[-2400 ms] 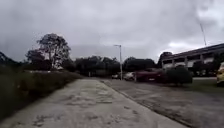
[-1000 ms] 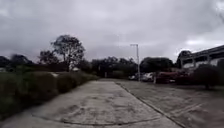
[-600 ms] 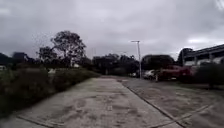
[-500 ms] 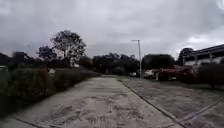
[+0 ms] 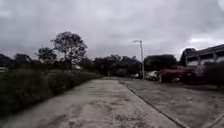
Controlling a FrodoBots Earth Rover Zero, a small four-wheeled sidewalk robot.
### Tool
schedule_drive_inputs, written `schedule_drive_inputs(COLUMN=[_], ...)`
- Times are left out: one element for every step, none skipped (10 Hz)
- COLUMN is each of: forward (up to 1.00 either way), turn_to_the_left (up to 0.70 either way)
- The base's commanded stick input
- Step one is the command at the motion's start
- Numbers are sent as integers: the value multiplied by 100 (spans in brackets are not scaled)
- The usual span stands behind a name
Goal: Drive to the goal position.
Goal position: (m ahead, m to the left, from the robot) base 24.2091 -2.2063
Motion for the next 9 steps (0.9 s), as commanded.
schedule_drive_inputs(forward=[50,50,50,50,50,50,50,50,50], turn_to_the_left=[0,0,0,0,0,0,0,0,0])
